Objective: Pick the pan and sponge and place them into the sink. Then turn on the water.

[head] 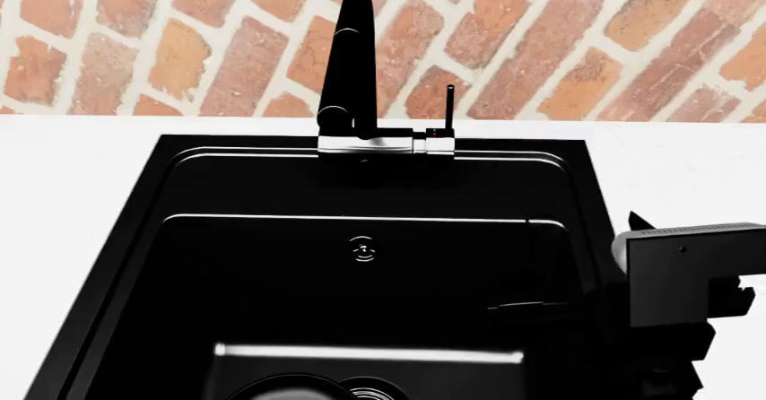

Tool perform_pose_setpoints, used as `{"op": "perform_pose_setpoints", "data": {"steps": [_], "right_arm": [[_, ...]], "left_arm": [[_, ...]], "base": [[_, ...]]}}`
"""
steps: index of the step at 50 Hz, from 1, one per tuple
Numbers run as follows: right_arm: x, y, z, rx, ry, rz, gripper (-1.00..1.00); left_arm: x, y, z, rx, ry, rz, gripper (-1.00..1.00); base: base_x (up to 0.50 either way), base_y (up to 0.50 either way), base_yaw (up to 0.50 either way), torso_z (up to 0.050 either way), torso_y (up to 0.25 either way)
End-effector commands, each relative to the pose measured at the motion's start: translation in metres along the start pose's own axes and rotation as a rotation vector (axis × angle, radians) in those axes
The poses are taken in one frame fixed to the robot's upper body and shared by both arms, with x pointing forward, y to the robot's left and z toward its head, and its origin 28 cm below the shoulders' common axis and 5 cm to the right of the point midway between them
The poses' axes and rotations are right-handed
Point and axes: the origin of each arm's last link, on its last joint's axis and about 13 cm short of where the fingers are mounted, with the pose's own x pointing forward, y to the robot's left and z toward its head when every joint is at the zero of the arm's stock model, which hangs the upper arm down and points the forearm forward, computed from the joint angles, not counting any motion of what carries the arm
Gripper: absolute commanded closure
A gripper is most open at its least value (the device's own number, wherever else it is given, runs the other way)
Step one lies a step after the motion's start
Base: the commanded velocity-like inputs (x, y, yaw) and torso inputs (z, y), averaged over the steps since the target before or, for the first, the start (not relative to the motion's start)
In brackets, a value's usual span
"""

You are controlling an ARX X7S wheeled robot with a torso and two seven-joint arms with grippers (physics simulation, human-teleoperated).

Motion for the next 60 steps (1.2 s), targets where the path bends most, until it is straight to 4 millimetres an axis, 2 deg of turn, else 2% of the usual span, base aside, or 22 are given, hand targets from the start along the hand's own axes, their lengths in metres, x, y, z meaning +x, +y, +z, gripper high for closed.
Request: {"op": "perform_pose_setpoints", "data": {"steps": [1, 23, 24, 37, 45, 50, 60], "right_arm": [[0.0, 0.001, 0.0, 0.005, 0.0, 0.0, -1.0], [0.0, 0.001, -0.003, -0.016, 0.016, -0.002, -1.0], [0.0, 0.001, -0.003, -0.014, 0.017, -0.003, -1.0], [0.0, 0.001, -0.005, -0.011, 0.018, -0.005, -1.0], [0.0, 0.002, -0.007, -0.006, 0.018, -0.002, -1.0], [0.001, 0.002, -0.007, -0.004, 0.019, -0.003, -1.0], [0.001, 0.003, -0.006, -0.006, 0.017, -0.002, -1.0]], "left_arm": [[0.005, 0.001, -0.006, -0.007, 0.031, 0.006, -1.0], [0.012, 0.001, -0.019, 0.007, 0.078, -0.024, -1.0], [0.012, 0.001, -0.019, 0.012, 0.073, -0.024, 1.0], [0.009, -0.004, -0.011, 0.019, 0.031, -0.061, 1.0], [0.008, -0.011, 0.009, 0.02, -0.039, -0.122, 1.0], [0.006, -0.021, 0.021, 0.061, -0.133, -0.224, 1.0], [0.0, -0.042, 0.032, 0.153, -0.158, -0.447, 1.0]], "base": [[0.0, 0.0, 0.0, 0.0, 0.0], [0.0, 0.0, 0.0, 0.0, 0.0], [0.0, 0.0, 0.0, 0.0, 0.0], [0.0, 0.0, 0.0, 0.0, 0.0], [0.0, 0.0, 0.0, 0.0, 0.0], [0.0, 0.0, 0.0, 0.0, 0.0], [0.0, 0.0, 0.0, 0.0, 0.0]]}}
